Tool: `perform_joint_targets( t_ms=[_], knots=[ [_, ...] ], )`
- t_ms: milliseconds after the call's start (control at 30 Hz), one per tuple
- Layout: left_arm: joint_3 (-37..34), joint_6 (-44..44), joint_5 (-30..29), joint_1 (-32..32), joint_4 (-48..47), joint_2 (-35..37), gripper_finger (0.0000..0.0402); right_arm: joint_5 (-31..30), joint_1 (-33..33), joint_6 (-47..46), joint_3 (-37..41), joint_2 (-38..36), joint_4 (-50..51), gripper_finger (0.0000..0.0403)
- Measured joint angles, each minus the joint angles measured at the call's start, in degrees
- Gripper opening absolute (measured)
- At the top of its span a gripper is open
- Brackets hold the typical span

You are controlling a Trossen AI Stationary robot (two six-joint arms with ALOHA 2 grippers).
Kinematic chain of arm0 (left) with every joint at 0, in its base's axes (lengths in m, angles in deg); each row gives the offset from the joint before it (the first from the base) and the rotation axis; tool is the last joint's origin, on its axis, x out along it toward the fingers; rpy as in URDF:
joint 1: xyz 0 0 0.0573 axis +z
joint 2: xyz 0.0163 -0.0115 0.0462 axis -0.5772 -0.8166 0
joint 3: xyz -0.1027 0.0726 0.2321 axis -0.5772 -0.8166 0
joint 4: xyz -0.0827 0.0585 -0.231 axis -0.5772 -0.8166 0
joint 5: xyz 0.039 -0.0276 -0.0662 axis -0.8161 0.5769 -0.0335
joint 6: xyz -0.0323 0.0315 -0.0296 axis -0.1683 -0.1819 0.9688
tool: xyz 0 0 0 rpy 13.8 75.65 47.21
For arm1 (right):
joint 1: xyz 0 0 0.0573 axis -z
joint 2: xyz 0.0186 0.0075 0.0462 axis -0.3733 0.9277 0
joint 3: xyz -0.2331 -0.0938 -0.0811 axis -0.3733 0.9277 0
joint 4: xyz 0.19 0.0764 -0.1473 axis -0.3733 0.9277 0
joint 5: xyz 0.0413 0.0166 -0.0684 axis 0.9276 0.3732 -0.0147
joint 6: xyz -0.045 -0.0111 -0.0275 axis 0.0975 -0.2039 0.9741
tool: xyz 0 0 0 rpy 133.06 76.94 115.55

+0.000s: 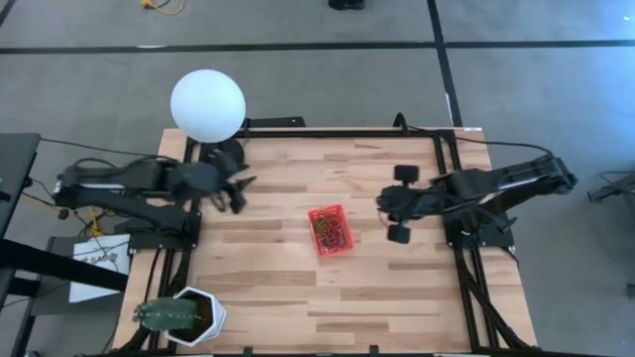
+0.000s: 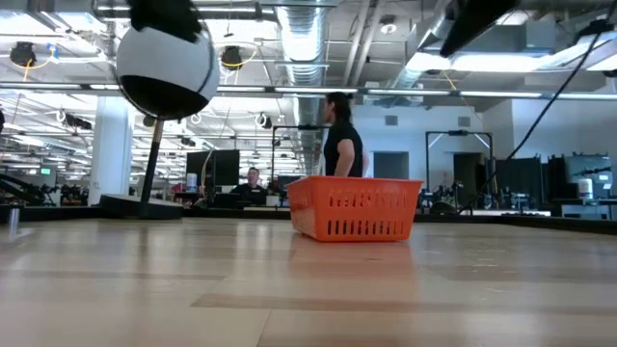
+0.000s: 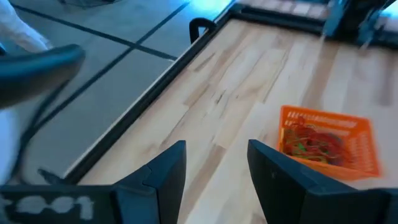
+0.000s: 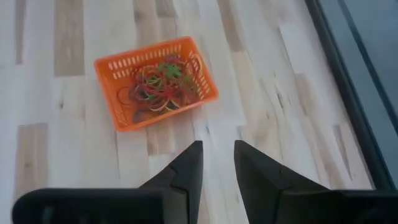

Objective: Pick and place items into bin
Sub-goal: Return to Home Position

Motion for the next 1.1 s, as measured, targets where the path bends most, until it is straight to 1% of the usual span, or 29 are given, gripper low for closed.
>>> perform_joint_targets(
  t_ms=[100, 167, 200, 267, 300, 367, 433, 500, 533, 600, 667, 733, 833, 1000, 1100],
  knots=[
    [-0.7, 2.5, 2.5, 0.0, -4.7, 7.7, 0.0163, 0.2, 0.4, -0.4, 2.2, -5.6, -0.5, 0.0087],
    [-3.6, 2.7, 6.0, 0.0, -4.8, 13.0, 0.0163, 0.9, 1.0, -0.1, 4.9, -10.1, -3.1, 0.0087],
    [-5.7, 2.6, 8.0, 0.0, -3.3, 15.5, 0.0163, 2.1, 1.4, 0.7, 6.8, -12.4, -5.4, 0.0087],
    [-11.9, 1.1, 10.9, 0.0, 3.9, 21.0, 0.0163, 6.6, 2.3, 3.3, 11.9, -17.5, -12.4, 0.0087],
    [-15.7, 0.1, 11.8, 0.0, 8.8, 23.5, 0.0163, 9.4, 2.7, 4.8, 14.7, -20.0, -16.3, 0.0087],
    [-23.9, -2.6, 16.3, 0.0, 20.9, 27.9, 0.0163, 14.1, 3.2, 6.5, 20.8, -24.9, -24.6, 0.0087],
    [-31.6, -4.7, 21.4, 0.0, 31.4, 31.0, 0.0163, 15.9, 3.6, 6.9, 26.3, -28.9, -30.3, 0.0087],
    [-38.3, -4.6, 25.6, 0.0, 40.4, 33.3, 0.0163, 15.9, 3.9, 6.5, 31.1, -32.0, -35.1, 0.0087],
    [-41.2, -4.3, 26.4, 0.0, 43.4, 34.1, 0.0163, 15.9, 4.2, 6.2, 33.2, -33.4, -37.1, 0.0087],
    [-45.1, -3.4, 26.3, 0.0, 46.7, 35.5, 0.0163, 16.4, 4.7, 6.1, 37.5, -36.1, -40.6, 0.0087],
    [-47.2, -2.7, 24.6, 0.0, 46.9, 37.8, 0.0163, 17.1, 5.1, 5.8, 40.7, -39.0, -42.9, 0.0087],
    [-47.8, -2.6, 23.5, 0.0, 47.2, 39.9, 0.0163, 18.0, 5.4, 4.7, 42.8, -42.4, -43.5, 0.0087],
    [-47.9, -4.1, 24.1, 0.0, 46.0, 43.5, 0.0163, 18.8, 5.5, 4.3, 45.4, -47.0, -43.6, 0.0087],
    [-48.0, -4.8, 25.9, 0.0, 40.9, 51.1, 0.0163, 19.5, 5.3, 4.4, 49.6, -54.4, -44.2, 0.0087],
    [-48.5, -4.0, 25.7, 0.0, 39.5, 51.8, 0.0163, 19.6, 5.3, 4.4, 51.7, -58.4, -44.3, 0.0087]
  ],
)
